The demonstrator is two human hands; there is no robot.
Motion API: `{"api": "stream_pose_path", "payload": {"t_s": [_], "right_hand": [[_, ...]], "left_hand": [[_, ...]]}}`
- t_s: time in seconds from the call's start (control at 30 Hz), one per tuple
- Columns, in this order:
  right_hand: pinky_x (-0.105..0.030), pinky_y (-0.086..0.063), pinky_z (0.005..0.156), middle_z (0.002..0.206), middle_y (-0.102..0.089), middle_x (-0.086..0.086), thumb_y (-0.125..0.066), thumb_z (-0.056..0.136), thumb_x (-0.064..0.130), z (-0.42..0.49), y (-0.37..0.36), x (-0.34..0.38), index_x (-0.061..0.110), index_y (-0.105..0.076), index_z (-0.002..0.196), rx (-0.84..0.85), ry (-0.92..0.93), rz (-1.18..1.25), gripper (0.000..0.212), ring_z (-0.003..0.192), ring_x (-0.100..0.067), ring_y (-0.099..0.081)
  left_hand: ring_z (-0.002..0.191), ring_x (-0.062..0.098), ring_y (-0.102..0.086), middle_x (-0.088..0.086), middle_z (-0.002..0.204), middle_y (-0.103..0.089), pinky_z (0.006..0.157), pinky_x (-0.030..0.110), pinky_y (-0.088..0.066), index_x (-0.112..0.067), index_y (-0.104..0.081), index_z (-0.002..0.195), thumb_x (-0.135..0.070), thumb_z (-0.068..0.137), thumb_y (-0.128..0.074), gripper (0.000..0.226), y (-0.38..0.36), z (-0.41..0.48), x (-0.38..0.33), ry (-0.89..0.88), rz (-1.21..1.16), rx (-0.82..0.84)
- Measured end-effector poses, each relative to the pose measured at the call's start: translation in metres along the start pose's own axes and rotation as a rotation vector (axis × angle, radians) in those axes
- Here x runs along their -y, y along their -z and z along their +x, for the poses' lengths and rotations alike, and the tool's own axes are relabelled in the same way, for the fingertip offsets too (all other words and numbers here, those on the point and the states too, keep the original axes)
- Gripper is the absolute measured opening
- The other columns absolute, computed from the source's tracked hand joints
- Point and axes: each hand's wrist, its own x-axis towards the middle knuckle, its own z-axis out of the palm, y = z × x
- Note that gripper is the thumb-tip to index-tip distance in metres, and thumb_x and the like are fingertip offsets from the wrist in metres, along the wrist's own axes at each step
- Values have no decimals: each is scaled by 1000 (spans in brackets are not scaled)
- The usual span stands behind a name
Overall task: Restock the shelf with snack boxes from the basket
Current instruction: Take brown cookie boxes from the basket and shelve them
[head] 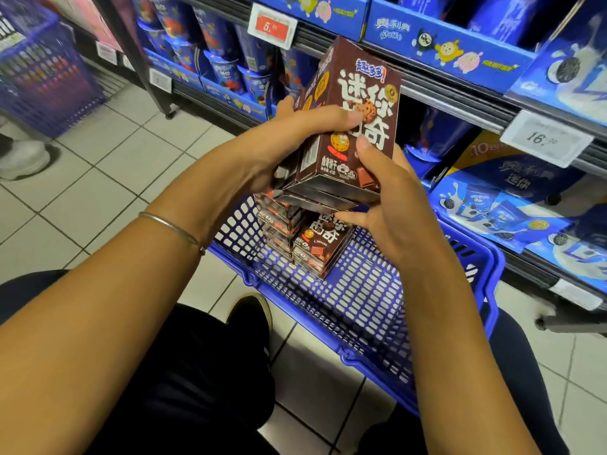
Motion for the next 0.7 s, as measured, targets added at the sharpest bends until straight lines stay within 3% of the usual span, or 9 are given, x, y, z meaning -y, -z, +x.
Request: {"api": "stream_pose_path", "payload": {"t_s": [0.13, 0.2, 0.3, 0.37, 0.53, 0.6, 0.7], "right_hand": [[-60, -49, 95, 128, -70, 8, -47, 91, 73, 9, 14, -12, 39, -61, 132, 71, -45, 190, 55, 119, -19, -68], [-53, -49, 96, 118, -74, 2, -47, 94, 70, 24, 22, -35, 31, -66, 126, -58, -131, 293, 54, 118, -22, -68], [-40, -49, 85, 122, -70, -7, -59, 97, 49, 49, 28, -87, 17, -63, 124, -308, -336, 33, 42, 113, -24, -65], [-42, -50, 87, 130, -64, -13, -69, 93, 39, 65, 29, -130, 8, -58, 118, -400, -460, -139, 41, 106, -25, -61], [-54, -40, 112, 153, -40, -25, -72, 87, 55, 85, 28, -197, -1, -34, 151, -517, -628, -411, 93, 139, -44, -43], [-55, -40, 113, 152, -42, -25, -69, 90, 55, 93, 28, -209, 0, -33, 151, -512, -619, -370, 90, 138, -44, -43], [-49, -51, 101, 138, -57, -20, -70, 94, 38, 100, 27, -213, 4, -47, 139, -484, -548, -245, 61, 122, -37, -58]], "left_hand": [[83, 24, -82, 14, 120, -78, 64, 35, -64, -14, -44, 151, -23, 91, -81, 71, 1, 5, -1, -3, -67, -46], [84, 25, -82, 18, 128, -74, 65, 35, -64, -11, -39, 157, -24, 90, -81, 80, 3, 7, -2, -5, -93, -56], [85, 25, -82, 16, 131, -73, 66, 35, -65, -10, -21, 168, -24, 92, -80, 98, 5, 9, -3, -19, -94, -80], [83, 26, -82, 16, 128, -73, 65, 36, -65, -14, -14, 169, -22, 91, -81, 104, 5, 10, 0, -17, -113, -94], [88, 30, -82, 17, 141, -64, 70, 41, -66, -31, -4, 167, -30, 68, -90, 131, 6, 10, 5, 15, -105, -50], [90, 30, -82, 17, 142, -63, 71, 42, -66, -34, 1, 167, -33, 64, -89, 137, 6, 10, 8, 26, -102, -30], [90, 27, -82, 15, 139, -64, 69, 39, -66, -33, 4, 168, -34, 64, -89, 139, 7, 11, 12, 30, -96, -19]]}}
